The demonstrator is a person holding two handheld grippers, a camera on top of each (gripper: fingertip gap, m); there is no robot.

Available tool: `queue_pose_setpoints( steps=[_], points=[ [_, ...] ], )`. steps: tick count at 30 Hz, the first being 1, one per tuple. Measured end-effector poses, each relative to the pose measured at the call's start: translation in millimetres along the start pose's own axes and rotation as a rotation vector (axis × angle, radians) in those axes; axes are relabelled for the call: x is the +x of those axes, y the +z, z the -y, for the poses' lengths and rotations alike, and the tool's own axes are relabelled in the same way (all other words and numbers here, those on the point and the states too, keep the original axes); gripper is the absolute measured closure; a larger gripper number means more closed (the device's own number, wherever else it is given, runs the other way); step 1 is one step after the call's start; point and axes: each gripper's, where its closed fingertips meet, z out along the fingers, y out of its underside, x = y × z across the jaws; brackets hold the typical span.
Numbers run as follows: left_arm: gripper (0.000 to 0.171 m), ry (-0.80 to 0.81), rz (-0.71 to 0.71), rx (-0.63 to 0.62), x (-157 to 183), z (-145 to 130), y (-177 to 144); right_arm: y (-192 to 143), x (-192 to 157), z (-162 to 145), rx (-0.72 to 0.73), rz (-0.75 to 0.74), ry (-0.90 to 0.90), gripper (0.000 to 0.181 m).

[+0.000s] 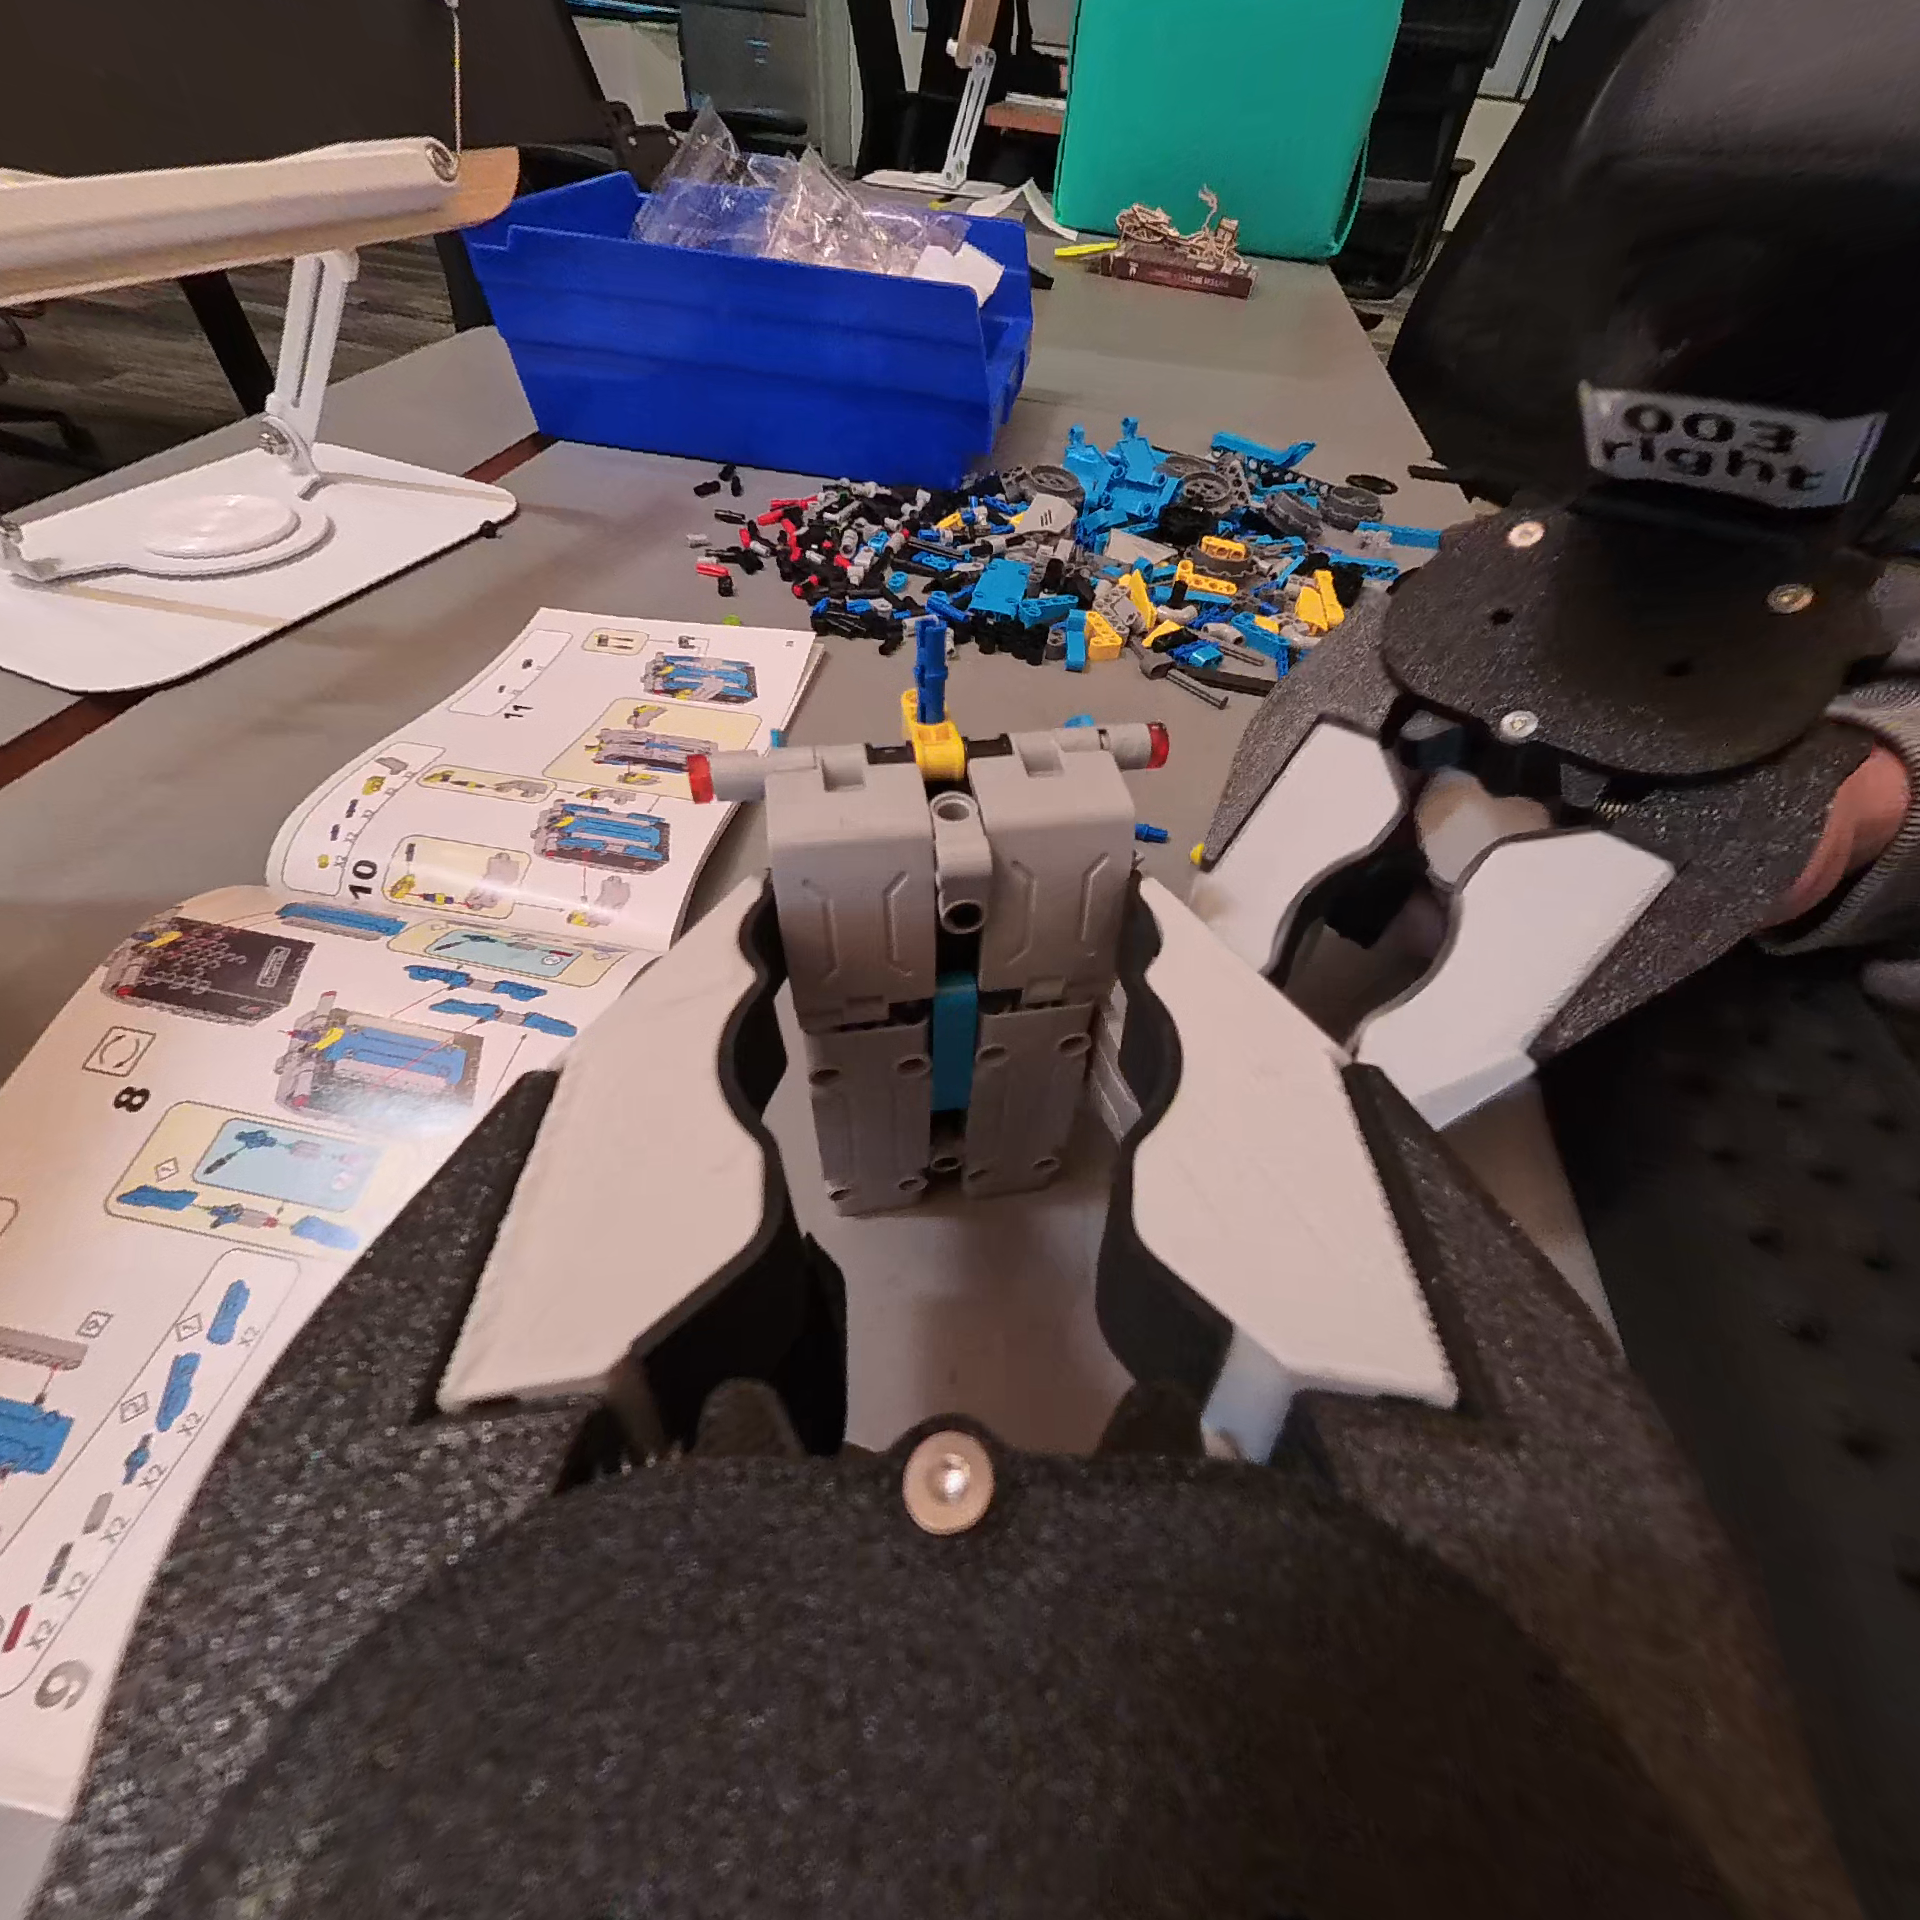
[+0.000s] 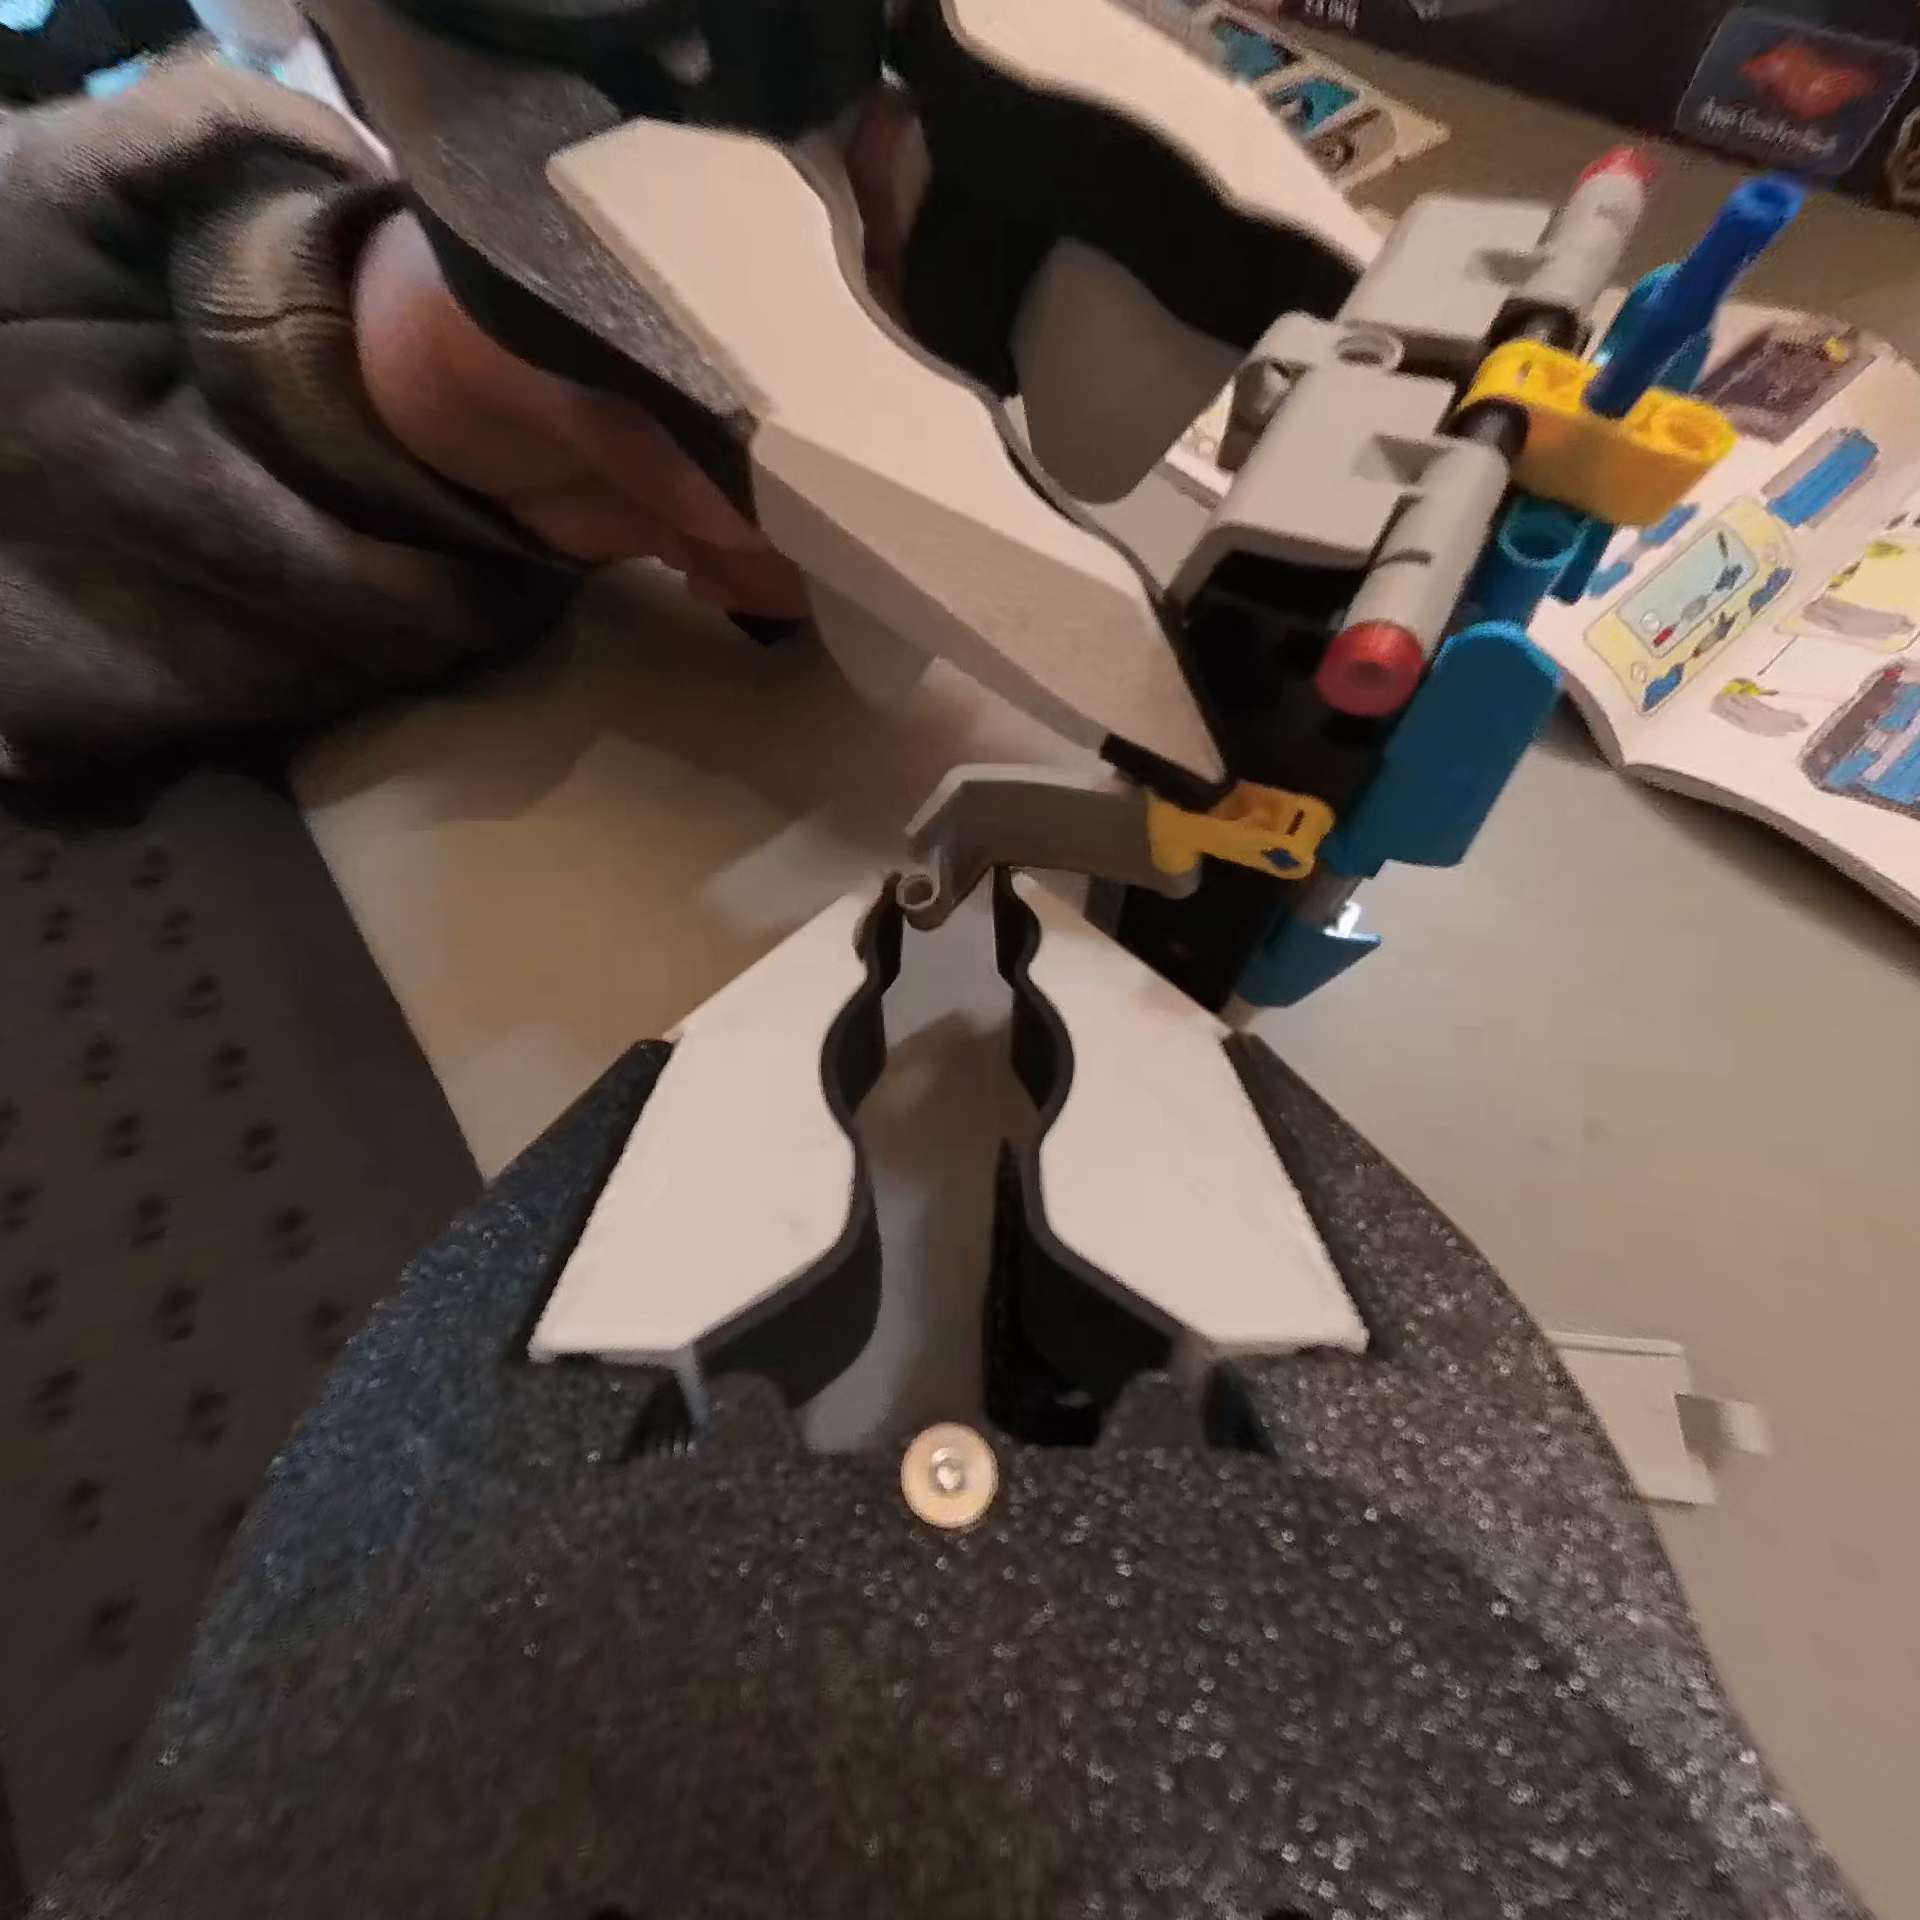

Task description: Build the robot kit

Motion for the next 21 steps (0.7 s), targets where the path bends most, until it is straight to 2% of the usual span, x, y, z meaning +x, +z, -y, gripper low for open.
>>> queue_pose_setpoints(
  steps=[5,7,9,14,18,21],
  points=[
    [0.107,-0.003,-0.001,-0.007,1,-1,0,-1,-2,4,0.028,-0.029,-0.022,0.159],
    [0.106,-0.049,-0.029,-0.018,2,-3,1,1,-6,5,0.033,-0.017,-0.018,0.156],
    [0.105,-0.109,-0.058,-0.025,3,-5,1,1,-10,7,0.05,0.007,-0.015,0.152],
    [0.106,-0.046,-0.051,-0.024,4,-6,1,-3,-15,12,0.111,0.088,0.042,0.149],
    [0.105,-0.058,-0.123,-0.023,5,-7,-3,-4,-19,15,0.133,0.175,0.1,0.148],
    [0.1,-0.084,-0.141,-0.028,2,-9,-8,-4,-17,12,0.111,0.155,0.089,0.145]
  ],
)
